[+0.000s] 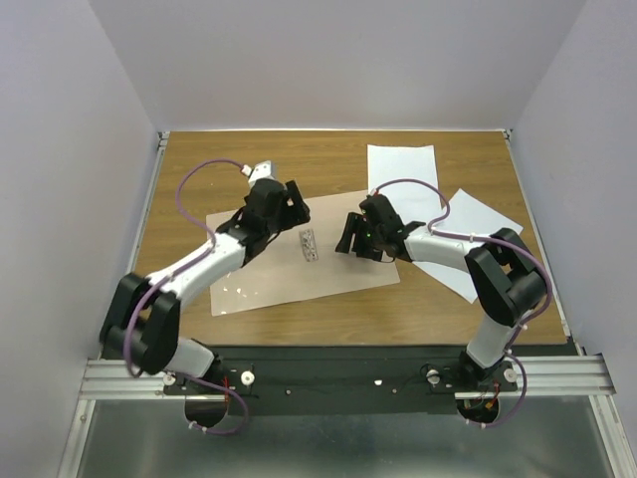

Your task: Put the files into the folder

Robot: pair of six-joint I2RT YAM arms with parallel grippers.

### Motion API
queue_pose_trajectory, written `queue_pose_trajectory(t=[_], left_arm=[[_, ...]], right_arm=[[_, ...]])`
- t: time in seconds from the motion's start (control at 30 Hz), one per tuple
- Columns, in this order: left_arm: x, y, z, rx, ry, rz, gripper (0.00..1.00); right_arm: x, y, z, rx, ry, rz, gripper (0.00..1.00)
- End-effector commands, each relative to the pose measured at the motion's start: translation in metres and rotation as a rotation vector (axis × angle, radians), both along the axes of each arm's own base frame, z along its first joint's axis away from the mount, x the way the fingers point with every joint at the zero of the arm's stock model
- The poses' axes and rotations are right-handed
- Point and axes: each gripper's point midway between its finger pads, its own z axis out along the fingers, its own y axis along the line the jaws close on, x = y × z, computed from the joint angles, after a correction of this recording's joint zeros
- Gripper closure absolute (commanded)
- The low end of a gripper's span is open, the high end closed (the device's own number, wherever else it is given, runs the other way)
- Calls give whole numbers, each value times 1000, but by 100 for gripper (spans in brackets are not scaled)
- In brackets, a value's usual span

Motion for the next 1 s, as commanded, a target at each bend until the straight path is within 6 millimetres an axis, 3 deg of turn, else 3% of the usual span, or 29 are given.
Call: queue_pose_trajectory(t=[0.0,0.17,0.27,0.4,0.43,0.63,0.77,0.97], left_arm=[[-70,-6,11,-42,-49,-148,11],[-134,-43,-3,-151,-55,-387,11],[-145,-55,-3,-220,-95,-450,10],[-127,-56,-7,-182,-116,-411,10],[-123,-56,-21,-150,-82,-401,10],[-99,-64,-40,-134,-55,-414,10],[-80,-55,-44,-137,-62,-409,10],[-63,-57,-38,-158,-113,-455,10]], right_arm=[[-37,-33,-53,-155,166,-19,27],[-38,-34,-55,-159,171,-21,27],[-39,-34,-57,-162,177,-20,27],[-43,-31,-58,-143,196,-5,27],[-44,-31,-57,-141,197,-3,27],[-44,-31,-57,-142,195,1,27],[-44,-31,-58,-143,198,5,27],[-45,-33,-63,-157,203,6,27]])
